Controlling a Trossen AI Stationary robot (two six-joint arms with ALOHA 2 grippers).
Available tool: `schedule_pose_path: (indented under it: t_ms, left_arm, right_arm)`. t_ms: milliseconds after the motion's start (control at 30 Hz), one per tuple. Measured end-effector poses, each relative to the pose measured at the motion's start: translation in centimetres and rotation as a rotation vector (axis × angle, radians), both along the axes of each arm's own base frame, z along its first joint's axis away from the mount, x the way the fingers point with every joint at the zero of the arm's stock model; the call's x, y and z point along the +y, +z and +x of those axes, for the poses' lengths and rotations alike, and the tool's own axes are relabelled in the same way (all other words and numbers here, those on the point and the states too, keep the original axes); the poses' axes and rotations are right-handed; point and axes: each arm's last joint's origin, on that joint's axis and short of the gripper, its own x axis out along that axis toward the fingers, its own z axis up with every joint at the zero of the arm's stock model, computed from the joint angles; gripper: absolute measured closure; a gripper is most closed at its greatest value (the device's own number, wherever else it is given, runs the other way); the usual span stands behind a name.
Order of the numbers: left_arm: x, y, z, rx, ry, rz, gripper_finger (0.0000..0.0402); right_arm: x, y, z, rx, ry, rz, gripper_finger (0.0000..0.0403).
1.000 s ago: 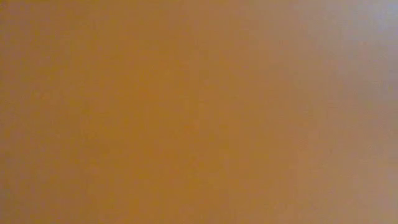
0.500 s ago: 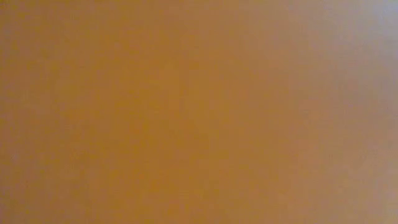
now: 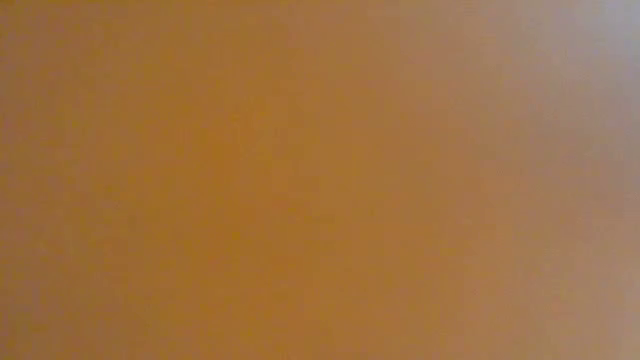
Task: Sort blocks
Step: Put the red block into the orange bin
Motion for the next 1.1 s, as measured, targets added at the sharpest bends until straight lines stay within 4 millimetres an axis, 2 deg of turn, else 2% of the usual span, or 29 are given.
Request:
schedule_pose_path:
  t_ms: [300, 400, 533, 633, 900, 1000, 1100]
  left_arm:
    - [0.0, 0.0, 0.0, 0.006, 0.033, 0.009, 0.0227]
    - [-0.1, 0.0, 0.1, 0.007, 0.032, 0.016, 0.0256]
    - [-0.6, 0.3, 0.1, 0.006, 0.025, 0.032, 0.0321]
    - [-0.8, 0.8, -0.1, 0.017, 0.019, 0.029, 0.0322]
    - [-1.1, 5.6, -1.3, -0.066, 0.044, 0.041, 0.0322]
    - [-1.2, 8.0, -1.5, -0.171, 0.064, 0.044, 0.0322]
    - [-1.0, 9.4, -0.8, -0.296, 0.142, -0.03, 0.0322]
  right_arm:
    - [0.0, 0.0, 0.0, 0.008, 0.001, -0.01, 0.0195]
    - [0.0, 0.0, 0.0, 0.009, 0.002, -0.011, 0.0195]
    - [0.0, 0.0, 0.0, 0.01, 0.002, -0.014, 0.0195]
    - [0.0, 0.0, 0.0, 0.013, 0.002, -0.017, 0.0195]
    - [0.0, 0.0, 0.0, 0.012, 0.004, -0.024, 0.0195]
    - [0.0, 0.1, 0.0, 0.005, 0.004, -0.025, 0.0195]
    - [0.0, 0.2, 0.0, -0.004, 0.004, -0.028, 0.0195]
